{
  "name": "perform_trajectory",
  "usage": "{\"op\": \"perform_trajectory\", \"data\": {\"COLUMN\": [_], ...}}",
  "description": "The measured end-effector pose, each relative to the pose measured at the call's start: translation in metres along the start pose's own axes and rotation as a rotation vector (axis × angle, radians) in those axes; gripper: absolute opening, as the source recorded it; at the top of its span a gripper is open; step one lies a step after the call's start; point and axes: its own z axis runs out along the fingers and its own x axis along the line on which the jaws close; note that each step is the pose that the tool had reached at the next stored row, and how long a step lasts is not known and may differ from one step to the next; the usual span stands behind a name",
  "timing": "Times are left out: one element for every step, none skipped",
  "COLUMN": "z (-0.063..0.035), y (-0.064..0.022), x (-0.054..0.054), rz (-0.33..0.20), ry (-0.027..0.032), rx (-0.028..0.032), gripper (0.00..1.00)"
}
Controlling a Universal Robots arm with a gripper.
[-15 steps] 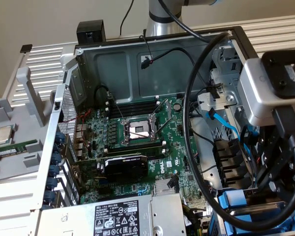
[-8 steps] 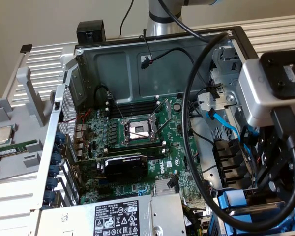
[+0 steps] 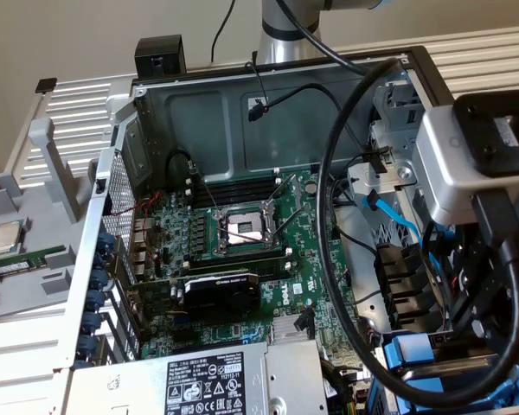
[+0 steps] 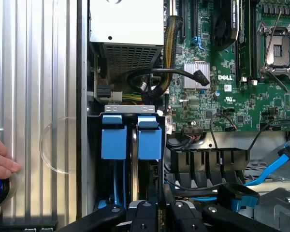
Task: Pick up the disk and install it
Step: 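Insert the first disk wire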
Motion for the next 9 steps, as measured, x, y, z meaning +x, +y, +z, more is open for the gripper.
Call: {"op": "perform_trajectory", "data": {"z": [0.0002,0.0003,0.0004,0.0006,0.0007,0.0008,0.0008,0.0009,0.0009], "y": [0.0000,0.0000,0.0000,0.0000,0.0002,0.0007,0.0008,0.0010,0.0012], "x": [0.0000,0.0000,0.0001,0.0001,0.0001,0.0001,0.0002,0.0002,0.0002], "rz": [0.000,0.000,0.001,0.001,0.001,0.001,0.001,0.001,0.001], "ry": [0.0000,-0.0002,0.0000,-0.0001,-0.0001,-0.0001,-0.0001,-0.0001,-0.0002], "rx": [0.0001,0.0003,0.0005,0.0007,0.0010,0.0011,0.0012,0.0013,0.0014], "gripper": [0.16,0.16,0.16,0.16,0.16,0.16,0.16,0.16,0.16]}}
